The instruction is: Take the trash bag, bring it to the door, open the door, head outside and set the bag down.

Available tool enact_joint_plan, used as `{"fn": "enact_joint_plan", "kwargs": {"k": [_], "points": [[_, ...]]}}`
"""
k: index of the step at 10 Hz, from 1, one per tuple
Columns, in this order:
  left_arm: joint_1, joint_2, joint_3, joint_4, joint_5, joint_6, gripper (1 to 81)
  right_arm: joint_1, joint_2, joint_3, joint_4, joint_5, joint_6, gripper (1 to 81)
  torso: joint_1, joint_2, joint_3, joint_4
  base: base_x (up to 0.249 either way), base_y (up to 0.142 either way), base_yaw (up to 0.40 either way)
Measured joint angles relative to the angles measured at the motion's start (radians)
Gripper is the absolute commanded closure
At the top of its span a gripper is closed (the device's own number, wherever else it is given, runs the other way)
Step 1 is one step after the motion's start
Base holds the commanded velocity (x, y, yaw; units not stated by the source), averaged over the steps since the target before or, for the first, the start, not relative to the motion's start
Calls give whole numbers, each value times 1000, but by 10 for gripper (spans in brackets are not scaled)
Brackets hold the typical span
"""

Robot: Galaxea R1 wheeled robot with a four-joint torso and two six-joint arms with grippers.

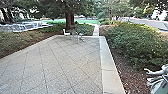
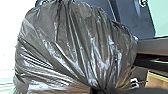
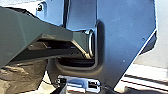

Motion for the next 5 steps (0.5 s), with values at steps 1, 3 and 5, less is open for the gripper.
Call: {"fn": "enact_joint_plan", "kwargs": {"k": [1, 3, 5], "points": [[-5, 0, 0, 0, -6, 0, 811, 3, 0, 0, 0, 2, 0, 10, 0, 0, 0, 0, 112, 0, 0], [16, 0, 0, 0, 0, 0, 811, -18, 0, 0, 0, -4, 0, 10, -2, 0, 0, 0, 112, 0, 0], [1, 0, 0, 0, 1, 0, 811, 6, 0, 0, 0, -2, 0, 10, 0, 1, 0, 0, 114, 0, 0]]}}
